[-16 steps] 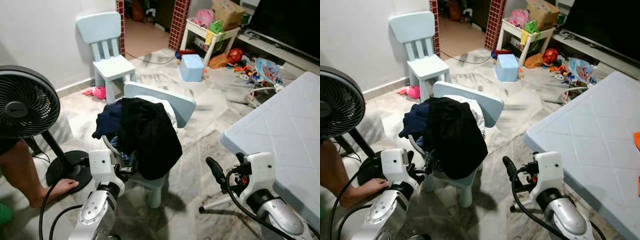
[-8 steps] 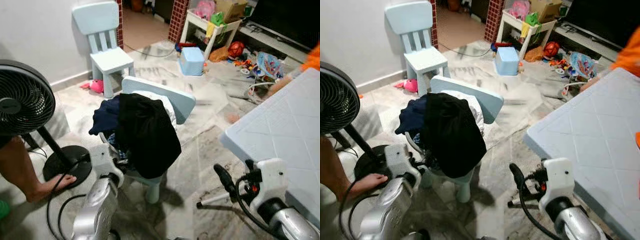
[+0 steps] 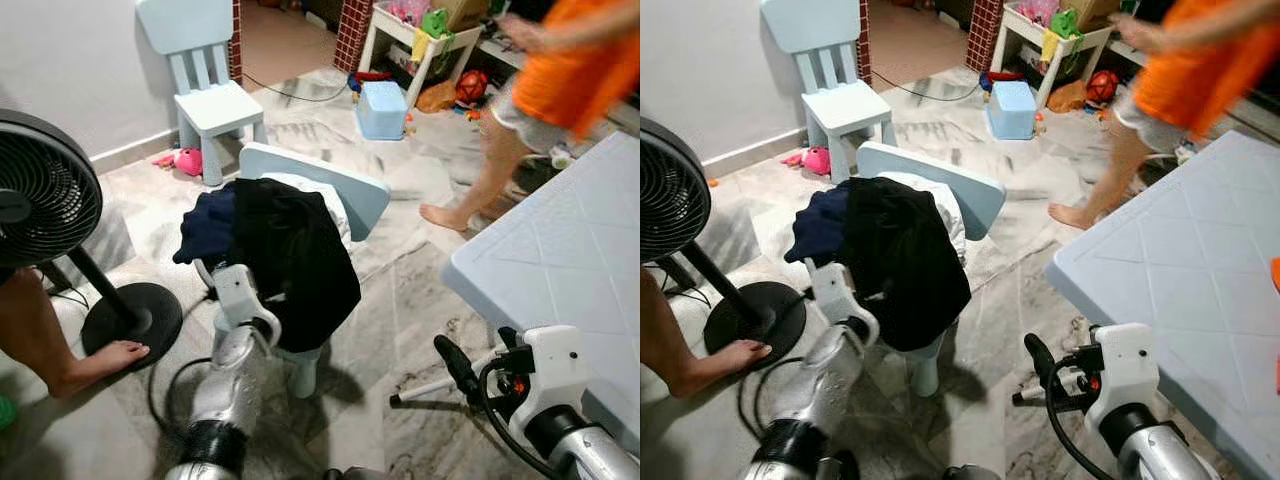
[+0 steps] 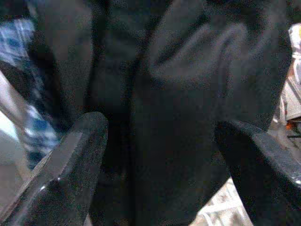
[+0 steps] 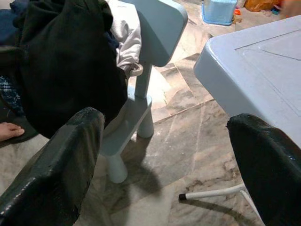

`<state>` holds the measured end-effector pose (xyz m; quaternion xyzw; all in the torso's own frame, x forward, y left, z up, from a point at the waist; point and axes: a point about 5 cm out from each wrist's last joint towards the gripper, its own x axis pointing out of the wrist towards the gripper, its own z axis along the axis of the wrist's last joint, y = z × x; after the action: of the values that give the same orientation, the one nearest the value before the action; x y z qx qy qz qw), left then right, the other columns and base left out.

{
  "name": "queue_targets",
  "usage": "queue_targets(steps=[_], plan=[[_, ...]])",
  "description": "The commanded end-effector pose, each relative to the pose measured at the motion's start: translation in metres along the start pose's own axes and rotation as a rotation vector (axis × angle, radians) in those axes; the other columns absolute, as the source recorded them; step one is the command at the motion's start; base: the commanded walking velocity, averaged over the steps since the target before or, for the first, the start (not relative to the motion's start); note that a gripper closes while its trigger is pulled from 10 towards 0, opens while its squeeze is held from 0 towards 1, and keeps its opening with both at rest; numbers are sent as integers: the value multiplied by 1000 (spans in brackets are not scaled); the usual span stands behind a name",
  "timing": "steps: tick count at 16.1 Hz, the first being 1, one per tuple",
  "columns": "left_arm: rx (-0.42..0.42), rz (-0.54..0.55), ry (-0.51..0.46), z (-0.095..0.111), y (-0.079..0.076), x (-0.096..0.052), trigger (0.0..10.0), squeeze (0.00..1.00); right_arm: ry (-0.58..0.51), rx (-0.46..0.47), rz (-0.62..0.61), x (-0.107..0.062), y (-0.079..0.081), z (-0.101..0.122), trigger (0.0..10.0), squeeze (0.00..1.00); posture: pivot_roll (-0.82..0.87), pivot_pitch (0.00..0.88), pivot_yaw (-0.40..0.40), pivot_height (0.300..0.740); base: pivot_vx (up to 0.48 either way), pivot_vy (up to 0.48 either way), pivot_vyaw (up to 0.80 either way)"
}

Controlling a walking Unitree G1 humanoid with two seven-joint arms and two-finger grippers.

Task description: Hang hanger

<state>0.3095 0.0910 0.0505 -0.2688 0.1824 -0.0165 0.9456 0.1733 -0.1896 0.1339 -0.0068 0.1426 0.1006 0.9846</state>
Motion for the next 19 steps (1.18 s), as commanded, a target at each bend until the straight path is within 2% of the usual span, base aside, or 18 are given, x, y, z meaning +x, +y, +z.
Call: queue_targets(steps=[1, 5, 6, 7, 8, 9, 12, 19], plan=[[-60, 14, 15, -4, 0, 3, 10000, 0, -7, -15, -26, -3, -4, 5, 10000, 0, -327, 174, -130, 740, 0, 0, 0], [-150, 45, 22, -6, 5, 13, 10000, 0, -9, -17, -35, -4, -5, 6, 10000, 0, -339, 174, -128, 740, 0, 0, 0], [-145, 44, 18, -4, 7, 14, 9294, 0, -8, -18, -38, -5, -6, 6, 10000, 0, -339, 174, -128, 740, 0, 0, 0], [-149, 46, 16, -3, 10, 16, 4235, 0, -6, -17, -42, -5, -6, 5, 10000, 0, -339, 174, -128, 740, 0, 0, 0], [-150, 47, 15, -2, 13, 17, 863, 0, -6, -16, -43, -6, -6, 5, 10000, 0, -340, 178, -126, 740, 0, 0, 0], [-155, 53, 12, 0, 18, 17, 0, 0, -5, -13, -45, -6, -4, 5, 10000, 0, -341, 180, -125, 740, 0, 0, 0], [-152, 55, 8, 4, 23, 20, 0, 0, 2, -8, -53, -8, -4, 3, 10000, 0, -345, 181, -125, 740, 0, 0, 0], [-134, 52, 13, 6, 23, 23, 0, 0, 2, -15, -61, -4, -6, 3, 10000, 0, -347, 171, -128, 740, 0, 0, 0]])
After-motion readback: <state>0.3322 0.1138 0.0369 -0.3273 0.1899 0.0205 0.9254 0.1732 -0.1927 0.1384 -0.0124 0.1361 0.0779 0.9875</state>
